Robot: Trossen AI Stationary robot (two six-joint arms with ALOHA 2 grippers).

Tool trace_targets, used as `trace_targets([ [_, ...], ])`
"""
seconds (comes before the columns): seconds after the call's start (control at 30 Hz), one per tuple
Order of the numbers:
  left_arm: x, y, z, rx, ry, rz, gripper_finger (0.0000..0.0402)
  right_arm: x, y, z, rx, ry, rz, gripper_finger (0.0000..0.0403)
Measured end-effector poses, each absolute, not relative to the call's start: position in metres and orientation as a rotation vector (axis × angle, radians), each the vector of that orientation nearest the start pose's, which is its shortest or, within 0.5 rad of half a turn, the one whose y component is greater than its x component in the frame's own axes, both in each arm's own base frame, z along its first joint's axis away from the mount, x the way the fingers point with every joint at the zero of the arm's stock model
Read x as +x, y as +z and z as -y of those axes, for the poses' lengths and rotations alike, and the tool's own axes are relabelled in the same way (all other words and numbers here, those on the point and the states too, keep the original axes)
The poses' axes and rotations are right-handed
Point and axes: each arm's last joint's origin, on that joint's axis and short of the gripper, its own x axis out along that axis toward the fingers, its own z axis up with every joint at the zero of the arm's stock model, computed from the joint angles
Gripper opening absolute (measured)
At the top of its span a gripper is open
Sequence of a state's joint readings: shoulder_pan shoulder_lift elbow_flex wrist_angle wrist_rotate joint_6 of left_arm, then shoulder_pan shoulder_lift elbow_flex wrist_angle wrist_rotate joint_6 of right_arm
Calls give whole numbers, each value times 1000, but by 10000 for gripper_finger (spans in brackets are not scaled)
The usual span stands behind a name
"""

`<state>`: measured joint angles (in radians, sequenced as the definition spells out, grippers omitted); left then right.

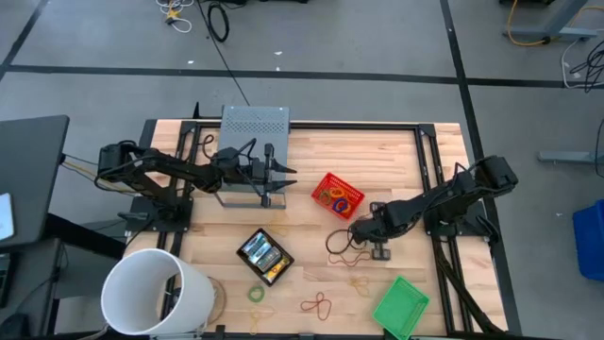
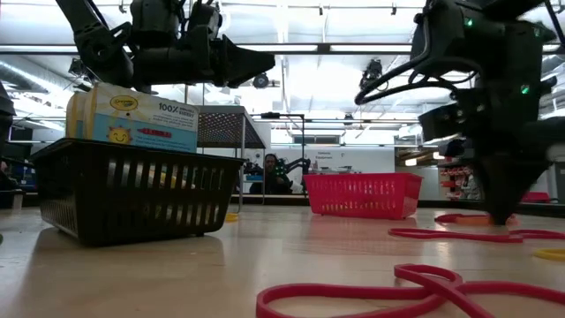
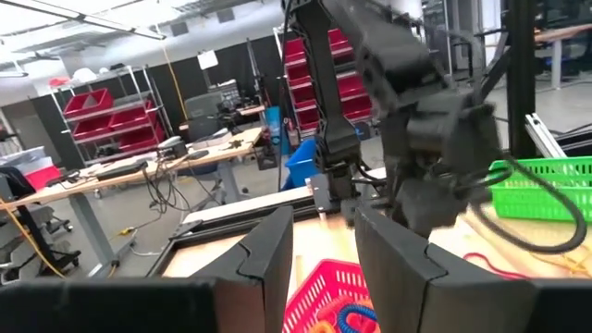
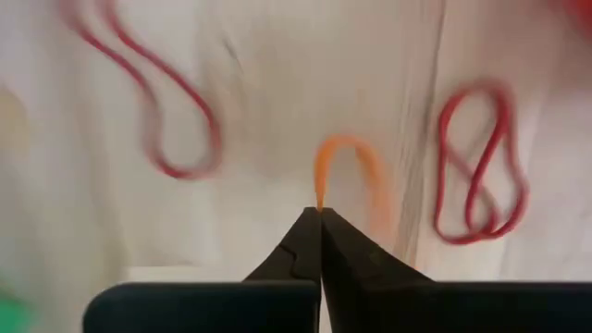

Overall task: Pick & Place Office Desk Supplies
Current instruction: Put the orange rubber band into the green basket

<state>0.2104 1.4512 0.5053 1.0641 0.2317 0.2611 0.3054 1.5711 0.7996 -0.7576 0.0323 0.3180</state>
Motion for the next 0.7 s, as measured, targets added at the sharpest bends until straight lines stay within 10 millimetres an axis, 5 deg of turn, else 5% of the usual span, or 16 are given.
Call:
trace_targets([
  [0.2,271,213,-51,305,-22,120,127,242,194,-88,-15,-34,-1577,2],
  [0.47,271,213,-51,311,-21,117,127,251,261,-127,210,27,-1520,1],
  [0.7,271,212,-51,312,-19,111,127,238,275,-162,477,19,-1595,0],
])
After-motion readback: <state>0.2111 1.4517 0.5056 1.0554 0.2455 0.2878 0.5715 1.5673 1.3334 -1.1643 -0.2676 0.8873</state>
